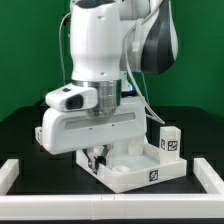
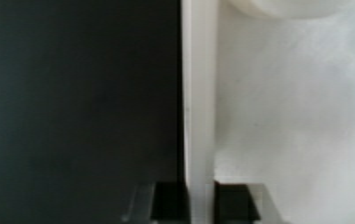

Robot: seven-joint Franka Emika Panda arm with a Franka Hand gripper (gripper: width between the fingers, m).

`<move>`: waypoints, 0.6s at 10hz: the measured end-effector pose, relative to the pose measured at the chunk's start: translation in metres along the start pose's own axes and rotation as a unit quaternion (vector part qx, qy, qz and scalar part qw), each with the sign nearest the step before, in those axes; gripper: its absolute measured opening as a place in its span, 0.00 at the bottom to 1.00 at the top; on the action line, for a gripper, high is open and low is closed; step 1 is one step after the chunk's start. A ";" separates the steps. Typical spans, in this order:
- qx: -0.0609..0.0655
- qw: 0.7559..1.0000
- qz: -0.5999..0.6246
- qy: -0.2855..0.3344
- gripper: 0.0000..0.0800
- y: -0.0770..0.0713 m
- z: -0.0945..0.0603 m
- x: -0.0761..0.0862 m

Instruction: Assemble square table

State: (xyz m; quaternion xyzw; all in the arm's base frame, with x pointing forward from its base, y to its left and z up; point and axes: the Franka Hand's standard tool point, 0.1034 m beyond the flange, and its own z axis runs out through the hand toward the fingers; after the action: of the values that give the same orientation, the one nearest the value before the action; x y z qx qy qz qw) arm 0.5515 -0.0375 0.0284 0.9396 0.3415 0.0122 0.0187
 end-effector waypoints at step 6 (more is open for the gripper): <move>-0.023 0.973 -0.228 -0.015 0.08 0.003 -0.006 0.024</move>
Offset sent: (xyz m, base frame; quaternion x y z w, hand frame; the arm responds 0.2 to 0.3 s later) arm 0.0000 0.0000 0.0000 0.0000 0.0000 -0.1938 0.9810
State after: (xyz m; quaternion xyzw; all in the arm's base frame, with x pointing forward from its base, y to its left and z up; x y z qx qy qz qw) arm 0.5717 -0.0236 0.0349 0.8363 0.5462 0.0017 0.0480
